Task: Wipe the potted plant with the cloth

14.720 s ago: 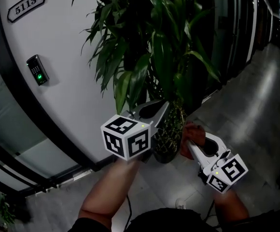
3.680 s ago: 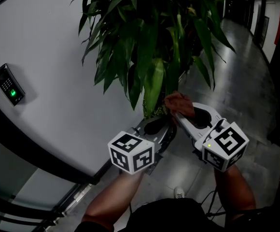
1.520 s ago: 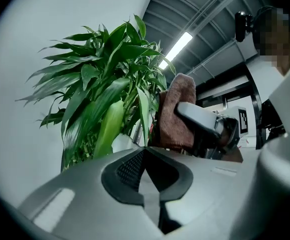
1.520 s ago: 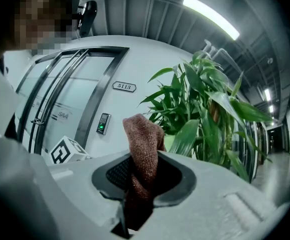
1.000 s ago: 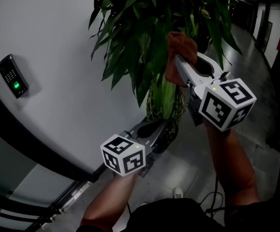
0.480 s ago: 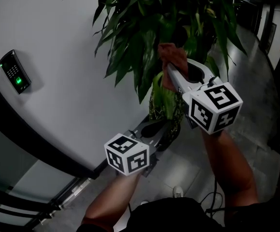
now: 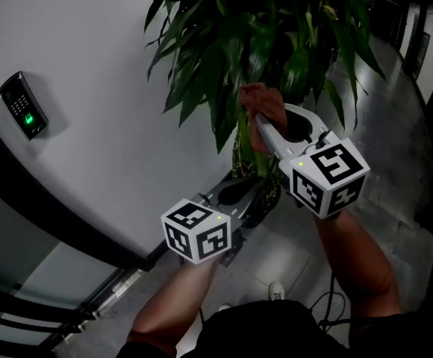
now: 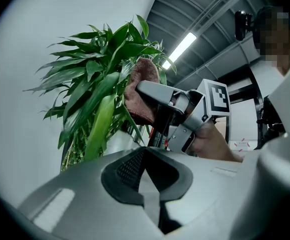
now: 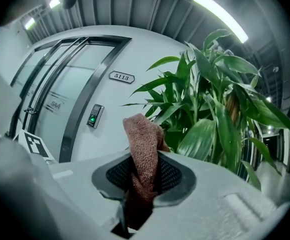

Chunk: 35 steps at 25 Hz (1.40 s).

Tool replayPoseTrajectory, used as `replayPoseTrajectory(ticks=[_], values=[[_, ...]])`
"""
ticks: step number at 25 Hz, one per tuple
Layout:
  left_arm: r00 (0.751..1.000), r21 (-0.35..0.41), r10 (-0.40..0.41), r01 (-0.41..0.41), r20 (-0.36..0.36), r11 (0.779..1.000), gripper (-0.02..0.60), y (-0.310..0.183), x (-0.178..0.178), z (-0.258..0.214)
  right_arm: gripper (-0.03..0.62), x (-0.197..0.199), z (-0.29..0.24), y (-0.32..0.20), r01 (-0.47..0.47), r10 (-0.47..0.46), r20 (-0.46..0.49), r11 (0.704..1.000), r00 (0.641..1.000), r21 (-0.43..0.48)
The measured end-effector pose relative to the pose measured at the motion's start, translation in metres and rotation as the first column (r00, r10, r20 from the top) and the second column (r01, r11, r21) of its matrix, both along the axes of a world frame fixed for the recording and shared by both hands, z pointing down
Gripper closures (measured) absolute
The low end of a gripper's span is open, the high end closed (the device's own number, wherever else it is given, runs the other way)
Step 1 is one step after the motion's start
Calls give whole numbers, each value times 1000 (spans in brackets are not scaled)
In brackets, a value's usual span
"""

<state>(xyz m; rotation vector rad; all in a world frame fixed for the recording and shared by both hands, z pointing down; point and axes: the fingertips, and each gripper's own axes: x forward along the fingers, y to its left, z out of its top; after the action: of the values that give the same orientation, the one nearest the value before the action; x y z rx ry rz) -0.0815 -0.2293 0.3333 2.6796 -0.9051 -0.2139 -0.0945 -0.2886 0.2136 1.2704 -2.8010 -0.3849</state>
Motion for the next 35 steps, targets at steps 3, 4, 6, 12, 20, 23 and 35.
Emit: replayPoseTrajectory(ticks=[3,4,6,12,20,23,35], values=[[1000,-2,1,-1,-1,1000,565,0,0,0,519,-2,8,3,9,-9,-6,1000,1000,-15],[1000,-2,1,-1,-2,1000,565,0,0,0,519,-3,9,5,12,-12,-9,1000,1000,-18],[1000,-3,-2,2,-4,1000,565,0,0,1,519,-4,13,7,17,-18,-14,1000,1000,-24],[1000,-7,-8,8,-3,1000,565,-2,-2,3,519,-5,29,13,27,-28,-24,998,999,-50],[1000,-13,-10,10,8,1000,565,-1,-2,5,519,-5,46,24,37,-38,-10,996,999,-87],[1000,-11,-9,9,16,1000,565,-1,-1,5,519,-5,52,27,37,-38,-8,994,999,-99],[1000,3,-10,10,23,1000,561,6,-3,2,519,-2,64,46,39,-38,4,993,999,-111]])
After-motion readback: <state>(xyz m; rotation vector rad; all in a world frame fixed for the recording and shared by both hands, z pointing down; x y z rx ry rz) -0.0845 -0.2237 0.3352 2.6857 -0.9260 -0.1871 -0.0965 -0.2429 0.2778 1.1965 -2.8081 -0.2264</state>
